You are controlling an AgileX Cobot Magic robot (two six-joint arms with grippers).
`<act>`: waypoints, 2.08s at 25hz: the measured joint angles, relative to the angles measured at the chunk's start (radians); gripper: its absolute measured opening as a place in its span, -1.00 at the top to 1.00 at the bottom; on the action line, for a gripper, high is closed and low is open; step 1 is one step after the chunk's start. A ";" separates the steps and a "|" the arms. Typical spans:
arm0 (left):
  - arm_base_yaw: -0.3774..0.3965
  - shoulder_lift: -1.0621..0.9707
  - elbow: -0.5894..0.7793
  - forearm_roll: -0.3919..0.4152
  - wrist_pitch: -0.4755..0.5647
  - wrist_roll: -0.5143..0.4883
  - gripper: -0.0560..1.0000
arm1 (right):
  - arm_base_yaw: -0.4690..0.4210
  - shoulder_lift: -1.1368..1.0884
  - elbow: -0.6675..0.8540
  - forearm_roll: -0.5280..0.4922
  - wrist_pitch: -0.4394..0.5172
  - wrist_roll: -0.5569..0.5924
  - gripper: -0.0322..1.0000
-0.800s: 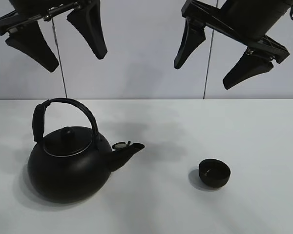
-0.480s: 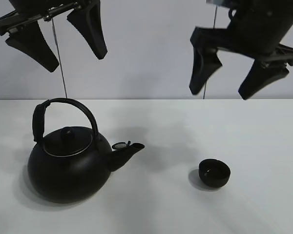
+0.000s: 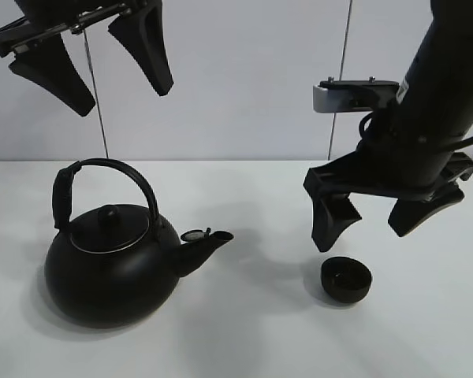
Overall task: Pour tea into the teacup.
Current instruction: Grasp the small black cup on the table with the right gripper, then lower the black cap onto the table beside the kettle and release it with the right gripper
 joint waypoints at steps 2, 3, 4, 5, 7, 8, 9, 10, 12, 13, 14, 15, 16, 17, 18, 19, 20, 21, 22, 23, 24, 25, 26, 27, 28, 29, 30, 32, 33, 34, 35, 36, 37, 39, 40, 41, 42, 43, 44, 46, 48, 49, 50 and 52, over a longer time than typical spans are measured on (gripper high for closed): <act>0.000 0.000 0.000 0.000 0.000 0.000 -0.31 | 0.000 0.036 0.000 -0.006 -0.027 0.004 -0.30; 0.000 0.000 0.000 0.000 0.000 0.000 -0.31 | 0.000 0.057 0.000 -0.008 -0.039 0.004 -0.30; 0.000 0.000 0.000 0.000 0.000 0.000 -0.31 | 0.000 0.079 0.000 -0.008 -0.048 0.005 -0.30; 0.000 0.000 0.000 0.000 0.000 0.000 -0.31 | 0.000 0.100 0.000 -0.008 -0.055 0.005 -0.30; 0.000 0.000 0.000 0.000 0.000 0.000 -0.31 | 0.000 0.132 0.000 -0.008 -0.075 0.006 -0.30; 0.000 0.000 0.000 0.000 0.000 0.000 -0.31 | 0.000 0.144 0.000 -0.008 -0.082 0.006 -0.30; 0.000 0.000 0.000 0.000 0.000 0.000 -0.31 | 0.000 0.153 0.000 -0.008 -0.088 0.006 -0.30; 0.000 0.000 0.000 0.000 0.000 0.000 -0.31 | 0.000 0.159 0.000 -0.008 -0.092 0.006 -0.29; 0.000 0.000 0.000 0.000 0.000 0.000 -0.31 | 0.000 0.170 0.000 -0.009 -0.096 0.006 -0.23; 0.000 0.000 0.000 0.000 0.000 0.000 -0.31 | 0.000 0.175 0.000 -0.009 -0.097 0.006 -0.19; 0.000 0.000 0.000 0.000 0.000 0.000 -0.31 | 0.000 0.183 0.000 -0.009 -0.097 0.007 -0.14; 0.000 0.000 0.000 0.000 0.000 0.000 -0.31 | 0.000 0.191 0.000 -0.009 -0.097 0.009 -0.05; 0.000 0.000 0.000 0.000 0.000 0.000 -0.31 | 0.000 0.196 0.000 -0.009 -0.097 0.016 0.06; 0.000 0.000 0.000 0.000 0.000 0.000 -0.31 | 0.000 0.200 0.000 -0.009 -0.097 0.021 0.17; 0.000 0.000 0.000 0.000 0.000 0.000 -0.31 | 0.000 0.201 0.000 -0.009 -0.099 0.027 0.16; 0.000 0.000 0.000 0.000 0.000 0.000 -0.31 | 0.000 0.201 0.000 -0.010 -0.100 0.029 0.16; 0.000 0.000 0.000 0.000 0.000 0.000 -0.31 | 0.000 0.201 0.000 -0.010 -0.100 0.030 0.16; 0.000 0.000 0.000 0.000 0.000 0.000 -0.31 | 0.000 0.201 0.000 -0.010 -0.101 0.033 0.16; 0.000 0.000 0.000 0.000 0.000 0.000 -0.31 | 0.000 0.197 0.000 -0.005 -0.100 0.033 0.16; 0.000 0.000 0.000 0.000 0.000 0.000 -0.31 | 0.000 0.189 -0.003 0.005 -0.095 0.033 0.16; 0.000 0.000 0.000 0.000 0.000 0.000 -0.31 | 0.000 0.179 -0.010 0.019 -0.088 0.033 0.16; 0.000 0.000 0.000 0.000 0.000 0.000 -0.31 | 0.000 0.166 -0.025 0.033 -0.081 0.032 0.16; 0.000 0.000 0.000 0.000 0.000 0.000 -0.31 | 0.000 0.154 -0.046 0.046 -0.069 0.026 0.16; 0.000 0.000 0.000 0.000 0.000 0.000 -0.31 | 0.000 0.147 -0.070 0.063 -0.058 0.016 0.16; 0.000 0.000 0.000 0.000 0.000 0.001 -0.31 | 0.000 0.144 -0.090 0.082 -0.042 -0.001 0.16; 0.000 0.000 0.000 0.000 0.000 0.001 -0.31 | 0.003 0.143 -0.109 0.097 -0.028 -0.018 0.16; 0.000 0.000 0.000 0.000 0.000 0.001 -0.31 | 0.010 0.143 -0.124 0.104 -0.020 -0.032 0.16; 0.000 0.000 0.000 0.000 0.000 0.001 -0.31 | 0.035 0.143 -0.139 0.109 -0.008 -0.045 0.16; 0.000 0.000 0.000 0.000 -0.001 0.001 -0.31 | 0.054 0.143 -0.144 0.106 -0.006 -0.048 0.16; 0.000 0.000 0.000 0.000 -0.001 0.001 -0.31 | 0.075 0.145 -0.147 0.097 -0.004 -0.049 0.16; 0.000 0.000 0.000 0.000 -0.001 0.001 -0.31 | 0.095 0.147 -0.150 0.092 0.000 -0.049 0.16; 0.000 0.000 0.000 0.000 -0.001 0.001 -0.31 | 0.110 0.151 -0.151 0.087 0.003 -0.049 0.16; 0.000 0.000 0.000 0.000 -0.001 0.001 -0.31 | 0.125 0.156 -0.151 0.082 0.007 -0.049 0.16; 0.000 0.000 0.000 0.000 -0.003 0.001 -0.31 | 0.145 0.170 -0.151 0.075 0.012 -0.050 0.16; 0.000 0.000 0.000 0.000 -0.003 0.001 -0.31 | 0.152 0.179 -0.151 0.073 0.012 -0.050 0.16; 0.000 0.000 0.000 0.000 -0.003 0.001 -0.31 | 0.159 0.190 -0.151 0.070 0.012 -0.051 0.16; 0.000 0.000 0.000 0.000 -0.003 0.001 -0.31 | 0.166 0.200 -0.151 0.069 0.011 -0.052 0.16; 0.000 0.000 0.000 0.000 -0.003 0.001 -0.31 | 0.173 0.214 -0.151 0.065 0.009 -0.052 0.16; 0.000 0.000 0.000 0.000 -0.003 0.001 -0.31 | 0.180 0.226 -0.151 0.065 0.006 -0.053 0.16; 0.000 0.000 0.000 0.000 -0.003 0.001 -0.31 | 0.191 0.246 -0.151 0.064 -0.005 -0.053 0.16; 0.000 0.000 0.000 0.000 -0.003 0.001 -0.31 | 0.194 0.261 -0.151 0.056 -0.018 -0.051 0.16; 0.000 0.000 0.000 0.000 -0.003 0.001 -0.31 | 0.194 0.265 -0.151 0.046 -0.022 -0.045 0.16; 0.000 0.000 0.000 0.000 -0.003 0.001 -0.31 | 0.194 0.271 -0.151 0.028 -0.029 -0.035 0.16; 0.000 0.000 0.000 0.000 -0.003 0.001 -0.31 | 0.194 0.279 -0.151 -0.002 -0.040 -0.009 0.16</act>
